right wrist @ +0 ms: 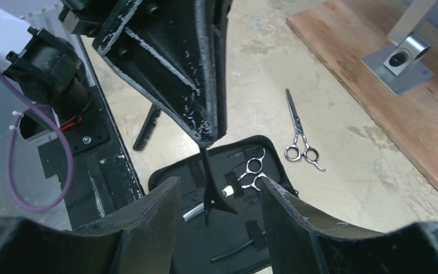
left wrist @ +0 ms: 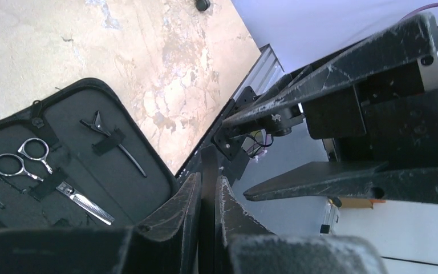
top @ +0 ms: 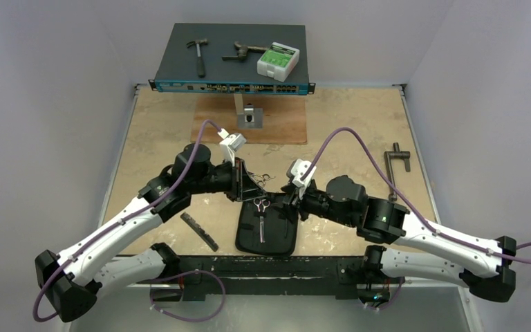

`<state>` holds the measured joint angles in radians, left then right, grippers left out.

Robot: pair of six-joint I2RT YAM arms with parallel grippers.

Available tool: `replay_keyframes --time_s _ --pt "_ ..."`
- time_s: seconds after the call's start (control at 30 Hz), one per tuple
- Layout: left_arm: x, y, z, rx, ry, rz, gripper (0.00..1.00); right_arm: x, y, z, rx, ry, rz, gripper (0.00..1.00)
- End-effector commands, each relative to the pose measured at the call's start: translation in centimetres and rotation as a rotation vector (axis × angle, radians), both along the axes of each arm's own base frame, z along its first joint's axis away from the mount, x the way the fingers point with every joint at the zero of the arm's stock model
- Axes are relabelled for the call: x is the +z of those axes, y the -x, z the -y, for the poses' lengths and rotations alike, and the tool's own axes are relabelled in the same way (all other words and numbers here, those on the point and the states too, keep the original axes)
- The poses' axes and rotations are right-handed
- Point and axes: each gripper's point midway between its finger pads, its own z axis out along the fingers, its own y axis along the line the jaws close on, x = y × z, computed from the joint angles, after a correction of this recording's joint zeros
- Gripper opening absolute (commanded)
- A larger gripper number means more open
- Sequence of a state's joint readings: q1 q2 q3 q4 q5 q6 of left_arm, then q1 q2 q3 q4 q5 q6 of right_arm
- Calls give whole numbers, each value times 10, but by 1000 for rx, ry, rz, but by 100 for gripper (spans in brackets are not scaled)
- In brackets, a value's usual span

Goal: Sort the hair-cutting tools
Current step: Pick up the haircut tool at the center of the board.

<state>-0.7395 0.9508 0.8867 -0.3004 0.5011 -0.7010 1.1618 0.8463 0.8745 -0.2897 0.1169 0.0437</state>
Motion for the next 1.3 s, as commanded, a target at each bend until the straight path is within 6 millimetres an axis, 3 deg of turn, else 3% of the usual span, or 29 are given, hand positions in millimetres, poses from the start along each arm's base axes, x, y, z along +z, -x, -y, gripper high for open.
replay_keyframes --time_s 0.0,0.27,0.5,0.57,0.63,0.83,0.9,1.0,1.07,1.1,1.27 --pt "28 -4 7 -13 71 29 0 10 8 -12 58 -57 13 50" --pt "31 -8 11 -11 80 30 0 -14 2 -18 18 3 -37 36" --pt "31 -8 12 -14 85 27 0 -22 -3 -18 -9 22 -45 26" --pt "31 -8 12 -13 83 25 0 -23 -2 -20 -3 27 -49 19" --pt "30 -9 13 -12 82 25 0 -23 -3 -20 -9 29 -55 0" --pt "28 -13 10 20 72 26 0 -22 -2 -17 -16 20 -62 0" --pt "27 -15 8 38 65 28 11 -22 -3 -15 -33 16 -69 0" --pt "24 -23 1 104 36 34 51 -28 -7 -9 -86 30 -95 0" --pt "22 -31 -12 190 -5 43 86 -31 -8 -5 -112 36 -114 0" --pt "21 -36 -20 242 -29 49 96 -33 -8 -3 -125 37 -127 0" --pt "13 -56 -68 513 -121 86 100 -49 -5 6 -209 32 -244 0"
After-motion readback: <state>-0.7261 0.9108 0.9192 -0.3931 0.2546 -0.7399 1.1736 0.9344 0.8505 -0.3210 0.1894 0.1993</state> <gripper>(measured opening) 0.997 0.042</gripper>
